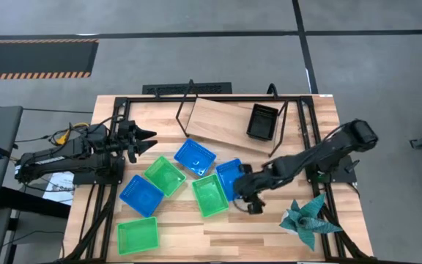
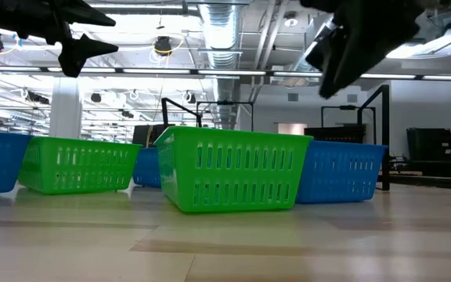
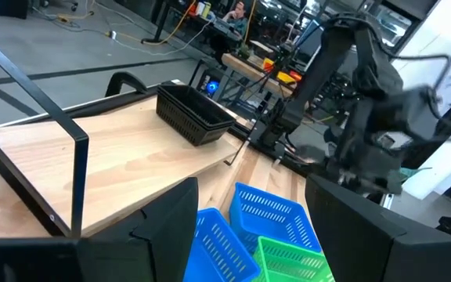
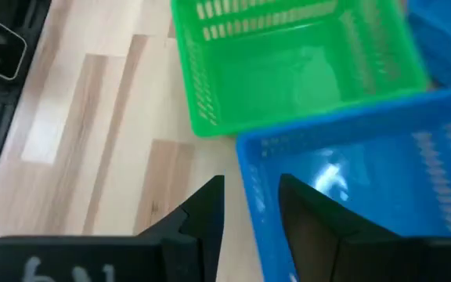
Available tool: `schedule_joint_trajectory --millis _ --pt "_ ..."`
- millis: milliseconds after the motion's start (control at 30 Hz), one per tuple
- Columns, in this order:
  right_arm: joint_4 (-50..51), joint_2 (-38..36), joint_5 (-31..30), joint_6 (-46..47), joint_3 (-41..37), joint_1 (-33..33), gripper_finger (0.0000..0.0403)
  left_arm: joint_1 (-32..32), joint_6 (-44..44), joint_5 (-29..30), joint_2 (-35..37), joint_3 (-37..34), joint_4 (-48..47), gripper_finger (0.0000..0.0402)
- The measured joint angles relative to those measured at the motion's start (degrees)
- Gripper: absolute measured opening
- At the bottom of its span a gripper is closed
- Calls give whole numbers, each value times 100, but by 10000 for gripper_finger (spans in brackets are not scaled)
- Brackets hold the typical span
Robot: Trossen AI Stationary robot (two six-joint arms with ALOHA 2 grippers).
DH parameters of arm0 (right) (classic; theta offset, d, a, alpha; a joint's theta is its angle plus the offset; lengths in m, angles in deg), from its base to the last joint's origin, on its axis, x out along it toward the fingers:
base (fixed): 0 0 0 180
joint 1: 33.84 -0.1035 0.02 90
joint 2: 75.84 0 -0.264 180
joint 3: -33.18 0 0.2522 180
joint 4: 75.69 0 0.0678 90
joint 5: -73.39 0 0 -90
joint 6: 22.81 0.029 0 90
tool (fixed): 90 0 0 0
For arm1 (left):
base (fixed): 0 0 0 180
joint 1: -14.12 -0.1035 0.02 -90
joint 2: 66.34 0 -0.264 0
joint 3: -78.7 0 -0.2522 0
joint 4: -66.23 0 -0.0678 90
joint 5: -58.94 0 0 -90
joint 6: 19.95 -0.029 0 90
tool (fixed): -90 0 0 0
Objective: Stack baskets on shelf by color
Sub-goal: Put the bottom right blue bin on the shelf
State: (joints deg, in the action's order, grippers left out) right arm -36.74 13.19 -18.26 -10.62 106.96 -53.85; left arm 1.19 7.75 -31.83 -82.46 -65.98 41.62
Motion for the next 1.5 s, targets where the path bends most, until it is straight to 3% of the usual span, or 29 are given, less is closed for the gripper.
schedule_joint_trajectory --millis 267,533,833,1100,1500 --pt "470 998 5 -3 474 -133 137 0 33 -5 0 0 -21 227" --pt "603 1506 17 64 562 -122 140 0 35 -6 -2 0 -20 227" --pt "755 1149 13 252 783 -137 136 -2 35 -7 -2 0 2 227" --pt "898 888 -734 -252 870 -13 138 0 -2 -10 -2 0 -25 227" --pt "1256 1226 -705 -177 878 325 223 0 -113 -20 0 0 -52 227"
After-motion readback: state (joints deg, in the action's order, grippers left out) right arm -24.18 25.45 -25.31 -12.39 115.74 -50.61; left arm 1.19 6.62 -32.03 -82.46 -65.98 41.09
